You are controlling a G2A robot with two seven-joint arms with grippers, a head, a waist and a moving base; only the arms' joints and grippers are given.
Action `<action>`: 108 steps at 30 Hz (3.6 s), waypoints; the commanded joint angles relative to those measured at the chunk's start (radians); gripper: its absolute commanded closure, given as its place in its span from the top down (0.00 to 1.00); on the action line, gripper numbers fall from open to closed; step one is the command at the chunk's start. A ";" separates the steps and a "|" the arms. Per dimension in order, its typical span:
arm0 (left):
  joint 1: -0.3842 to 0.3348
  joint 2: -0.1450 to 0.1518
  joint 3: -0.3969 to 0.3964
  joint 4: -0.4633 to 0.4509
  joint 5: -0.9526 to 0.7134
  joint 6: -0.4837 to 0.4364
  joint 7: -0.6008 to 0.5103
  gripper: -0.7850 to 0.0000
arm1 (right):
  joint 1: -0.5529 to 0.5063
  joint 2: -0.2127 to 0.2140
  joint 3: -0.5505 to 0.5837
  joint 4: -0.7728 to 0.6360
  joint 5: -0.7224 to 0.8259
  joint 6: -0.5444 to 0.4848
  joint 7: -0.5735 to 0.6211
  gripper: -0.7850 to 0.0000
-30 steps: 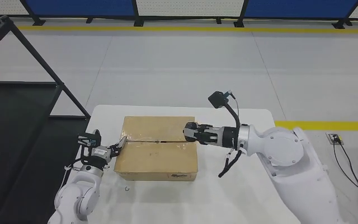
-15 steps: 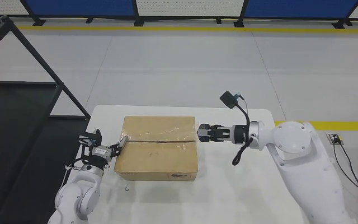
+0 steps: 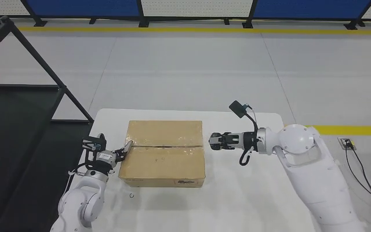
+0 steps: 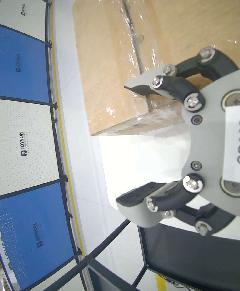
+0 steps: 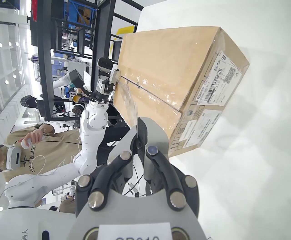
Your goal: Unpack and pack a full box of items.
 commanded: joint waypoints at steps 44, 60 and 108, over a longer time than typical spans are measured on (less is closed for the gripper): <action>0.004 0.005 0.015 -0.005 0.010 0.020 -0.006 1.00 | 0.106 -0.016 -0.135 0.347 0.051 -0.048 -0.019 0.00; 0.001 0.005 0.023 -0.001 0.007 0.029 -0.004 1.00 | 0.119 -0.018 -0.144 0.393 0.070 -0.044 -0.037 1.00; 0.142 0.010 -0.174 -0.080 -0.229 0.080 0.097 1.00 | 0.041 -0.050 -0.254 -0.007 0.114 0.096 -0.403 0.00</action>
